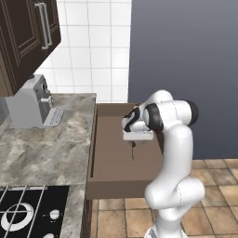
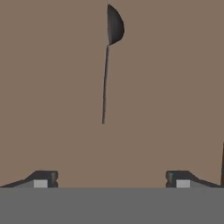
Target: Pick up the metallic utensils from the counter and place them in the open drawer. Make sure not to pick up any wooden utensils.
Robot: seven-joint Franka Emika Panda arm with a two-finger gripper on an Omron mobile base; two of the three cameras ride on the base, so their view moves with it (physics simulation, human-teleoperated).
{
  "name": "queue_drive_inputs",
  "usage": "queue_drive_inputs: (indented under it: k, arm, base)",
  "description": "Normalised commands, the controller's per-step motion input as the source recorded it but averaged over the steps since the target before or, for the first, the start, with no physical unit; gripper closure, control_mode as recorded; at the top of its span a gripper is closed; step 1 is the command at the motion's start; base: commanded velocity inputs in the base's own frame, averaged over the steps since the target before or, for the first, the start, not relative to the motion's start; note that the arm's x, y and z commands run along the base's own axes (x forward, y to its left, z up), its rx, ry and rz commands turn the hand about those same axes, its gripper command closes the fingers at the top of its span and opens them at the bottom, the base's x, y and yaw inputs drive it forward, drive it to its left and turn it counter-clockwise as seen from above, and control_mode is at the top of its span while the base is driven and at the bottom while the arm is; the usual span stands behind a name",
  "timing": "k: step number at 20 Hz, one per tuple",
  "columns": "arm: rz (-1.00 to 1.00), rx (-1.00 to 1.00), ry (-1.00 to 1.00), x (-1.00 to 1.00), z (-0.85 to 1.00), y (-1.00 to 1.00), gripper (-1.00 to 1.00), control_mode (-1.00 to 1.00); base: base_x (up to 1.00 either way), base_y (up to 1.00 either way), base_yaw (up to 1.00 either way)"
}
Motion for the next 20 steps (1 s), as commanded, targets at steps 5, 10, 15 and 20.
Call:
queue_drive_inputs:
  k: [5, 10, 15, 20]
  arm:
    - [0.06, 0.0, -0.08, -0.93, 1.0, 0.0, -1.0, -1.0]
    - [0.1, 0.0, -0.11, -0.58, 1.0, 0.09, -1.0, -1.0]
    - [0.13, 0.01, -0.11, -0.43, 1.0, 0.13, -1.0, -1.0]
    - [0.12, 0.04, -0.08, -0.77, 1.0, 0.01, -1.0, -1.0]
  base:
    - [0.0, 0.0, 0.0]
    - [0.0, 0.0, 0.0]
    - [0.0, 0.0, 0.0]
    - [0.0, 0.0, 0.0]
